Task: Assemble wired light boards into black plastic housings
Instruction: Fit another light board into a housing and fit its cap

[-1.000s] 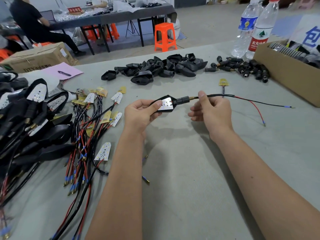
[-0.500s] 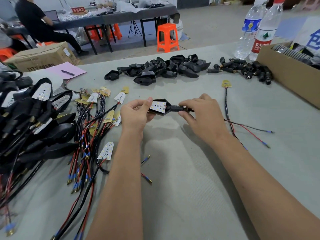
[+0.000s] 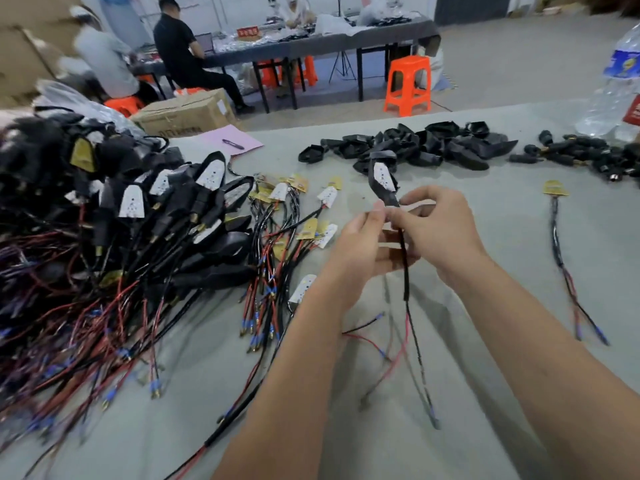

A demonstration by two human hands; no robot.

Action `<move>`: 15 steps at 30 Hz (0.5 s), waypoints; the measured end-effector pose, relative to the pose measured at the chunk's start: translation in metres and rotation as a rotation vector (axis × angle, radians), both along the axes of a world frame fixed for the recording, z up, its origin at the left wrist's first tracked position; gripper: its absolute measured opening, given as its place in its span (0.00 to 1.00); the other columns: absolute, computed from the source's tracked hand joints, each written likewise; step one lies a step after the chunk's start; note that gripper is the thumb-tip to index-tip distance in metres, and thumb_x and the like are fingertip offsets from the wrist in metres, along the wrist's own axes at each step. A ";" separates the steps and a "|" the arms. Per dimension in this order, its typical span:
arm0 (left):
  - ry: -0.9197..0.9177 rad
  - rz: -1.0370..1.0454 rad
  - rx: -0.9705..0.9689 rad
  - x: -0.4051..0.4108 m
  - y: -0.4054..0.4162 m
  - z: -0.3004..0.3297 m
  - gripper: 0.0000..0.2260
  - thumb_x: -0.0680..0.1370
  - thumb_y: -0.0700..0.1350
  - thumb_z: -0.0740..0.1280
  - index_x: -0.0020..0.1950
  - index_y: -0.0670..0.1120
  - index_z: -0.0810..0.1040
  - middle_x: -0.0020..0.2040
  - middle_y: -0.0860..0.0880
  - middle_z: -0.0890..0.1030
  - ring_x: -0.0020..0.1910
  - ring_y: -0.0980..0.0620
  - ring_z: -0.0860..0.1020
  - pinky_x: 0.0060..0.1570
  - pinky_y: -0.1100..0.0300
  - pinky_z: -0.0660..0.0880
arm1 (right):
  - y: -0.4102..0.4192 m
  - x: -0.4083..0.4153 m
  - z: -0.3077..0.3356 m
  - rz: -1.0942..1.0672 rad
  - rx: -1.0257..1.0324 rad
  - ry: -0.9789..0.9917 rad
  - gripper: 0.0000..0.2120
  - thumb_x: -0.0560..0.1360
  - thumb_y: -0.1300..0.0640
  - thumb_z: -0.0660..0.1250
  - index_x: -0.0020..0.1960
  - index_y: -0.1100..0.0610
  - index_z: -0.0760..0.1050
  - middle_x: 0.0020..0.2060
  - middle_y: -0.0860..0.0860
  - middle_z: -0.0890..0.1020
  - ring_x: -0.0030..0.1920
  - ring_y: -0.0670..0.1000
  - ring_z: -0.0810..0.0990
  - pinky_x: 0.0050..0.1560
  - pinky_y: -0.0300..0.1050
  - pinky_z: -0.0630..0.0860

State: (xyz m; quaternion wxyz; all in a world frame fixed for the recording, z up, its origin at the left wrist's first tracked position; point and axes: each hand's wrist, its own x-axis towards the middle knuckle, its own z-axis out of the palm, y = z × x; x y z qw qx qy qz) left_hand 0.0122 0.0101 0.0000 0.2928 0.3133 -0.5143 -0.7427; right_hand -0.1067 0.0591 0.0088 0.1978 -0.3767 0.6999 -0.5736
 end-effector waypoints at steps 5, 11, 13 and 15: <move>-0.212 0.043 -0.068 0.085 -0.021 0.024 0.14 0.85 0.52 0.62 0.59 0.42 0.79 0.45 0.44 0.86 0.27 0.51 0.79 0.26 0.64 0.74 | -0.056 0.075 0.012 0.084 -0.092 -0.077 0.13 0.75 0.56 0.75 0.49 0.46 0.71 0.33 0.52 0.80 0.30 0.52 0.79 0.30 0.50 0.80; -0.461 0.387 -0.341 0.196 -0.051 0.042 0.08 0.83 0.40 0.66 0.45 0.47 0.80 0.33 0.48 0.82 0.22 0.57 0.71 0.21 0.67 0.66 | -0.104 0.176 0.033 0.248 -0.297 0.060 0.10 0.77 0.62 0.71 0.55 0.51 0.74 0.30 0.60 0.80 0.31 0.62 0.82 0.37 0.63 0.81; -0.609 0.605 -0.512 0.221 -0.061 0.043 0.09 0.81 0.40 0.68 0.43 0.48 0.82 0.35 0.47 0.84 0.32 0.52 0.81 0.35 0.58 0.79 | -0.119 0.211 0.039 0.349 -0.316 0.106 0.12 0.78 0.64 0.68 0.60 0.54 0.77 0.33 0.56 0.82 0.34 0.58 0.84 0.42 0.60 0.83; -0.828 0.795 -0.635 0.243 -0.069 0.039 0.05 0.80 0.42 0.69 0.47 0.48 0.85 0.41 0.46 0.86 0.46 0.45 0.84 0.49 0.50 0.80 | -0.135 0.238 0.040 0.442 -0.209 0.334 0.14 0.80 0.62 0.67 0.65 0.59 0.78 0.48 0.58 0.83 0.48 0.59 0.84 0.54 0.56 0.79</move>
